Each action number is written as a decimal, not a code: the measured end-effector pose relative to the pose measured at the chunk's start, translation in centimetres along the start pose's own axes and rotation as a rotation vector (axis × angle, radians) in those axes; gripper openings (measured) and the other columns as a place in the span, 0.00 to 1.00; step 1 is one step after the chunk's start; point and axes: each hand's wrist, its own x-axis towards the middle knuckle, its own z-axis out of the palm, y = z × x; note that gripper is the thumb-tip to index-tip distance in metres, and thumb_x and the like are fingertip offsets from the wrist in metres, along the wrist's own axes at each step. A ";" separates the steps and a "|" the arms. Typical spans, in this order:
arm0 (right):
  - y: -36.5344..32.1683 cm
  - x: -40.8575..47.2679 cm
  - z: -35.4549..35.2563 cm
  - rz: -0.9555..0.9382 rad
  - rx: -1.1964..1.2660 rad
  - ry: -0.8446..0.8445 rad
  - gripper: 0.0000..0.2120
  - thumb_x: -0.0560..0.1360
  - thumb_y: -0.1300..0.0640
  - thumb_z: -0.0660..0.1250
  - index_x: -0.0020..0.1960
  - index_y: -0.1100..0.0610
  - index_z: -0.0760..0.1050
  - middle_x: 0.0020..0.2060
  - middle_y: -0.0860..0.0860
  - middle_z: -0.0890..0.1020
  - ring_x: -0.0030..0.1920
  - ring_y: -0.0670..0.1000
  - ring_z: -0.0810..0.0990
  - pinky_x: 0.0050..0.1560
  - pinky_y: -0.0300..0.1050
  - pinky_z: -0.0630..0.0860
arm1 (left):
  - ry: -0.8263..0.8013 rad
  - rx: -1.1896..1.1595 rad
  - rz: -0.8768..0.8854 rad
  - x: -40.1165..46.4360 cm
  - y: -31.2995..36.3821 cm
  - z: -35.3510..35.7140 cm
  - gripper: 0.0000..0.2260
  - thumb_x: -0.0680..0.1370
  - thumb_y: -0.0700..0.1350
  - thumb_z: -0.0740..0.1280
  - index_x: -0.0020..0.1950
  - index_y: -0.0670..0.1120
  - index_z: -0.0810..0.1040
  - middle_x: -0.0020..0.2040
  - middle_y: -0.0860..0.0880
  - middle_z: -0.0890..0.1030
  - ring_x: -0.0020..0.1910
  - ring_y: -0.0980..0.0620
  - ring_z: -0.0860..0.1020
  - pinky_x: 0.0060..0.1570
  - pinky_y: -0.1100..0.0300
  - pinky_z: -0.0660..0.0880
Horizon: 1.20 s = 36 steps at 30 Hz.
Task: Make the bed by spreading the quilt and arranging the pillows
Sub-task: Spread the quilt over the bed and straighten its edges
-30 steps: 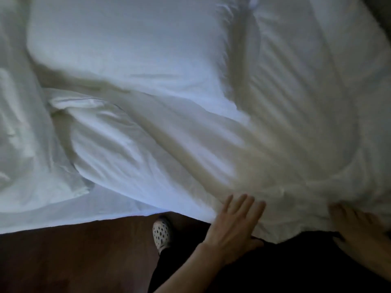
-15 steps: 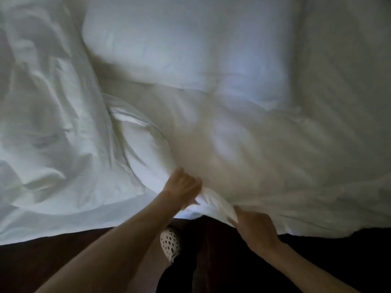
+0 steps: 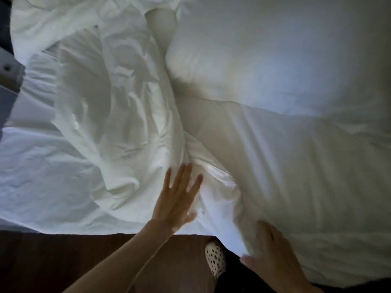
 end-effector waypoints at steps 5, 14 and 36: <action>-10.1 5.7 -1.8 0.145 0.305 -0.053 0.38 0.74 0.42 0.60 0.77 0.63 0.59 0.72 0.59 0.71 0.70 0.58 0.70 0.66 0.49 0.70 | -0.049 0.213 0.003 0.1 -5.5 -0.3 0.11 0.66 0.34 0.69 0.47 0.42 0.81 0.58 0.36 0.80 0.63 0.34 0.75 0.70 0.33 0.62; -7.6 3.9 1.3 -0.217 -0.352 0.033 0.14 0.58 0.61 0.67 0.42 0.54 0.84 0.28 0.50 0.78 0.26 0.55 0.76 0.28 0.49 0.76 | 0.119 0.438 -0.146 -9.9 -32.6 -4.8 0.09 0.64 0.22 0.70 0.41 0.29 0.80 0.39 0.30 0.80 0.41 0.31 0.78 0.59 0.29 0.68; -19.6 6.3 1.9 0.217 0.216 0.510 0.14 0.81 0.57 0.65 0.64 0.61 0.72 0.43 0.58 0.84 0.42 0.61 0.83 0.45 0.52 0.77 | 0.203 -0.273 -0.018 -1.3 -17.3 2.7 0.09 0.73 0.33 0.59 0.48 0.46 0.71 0.39 0.46 0.79 0.39 0.42 0.78 0.43 0.54 0.68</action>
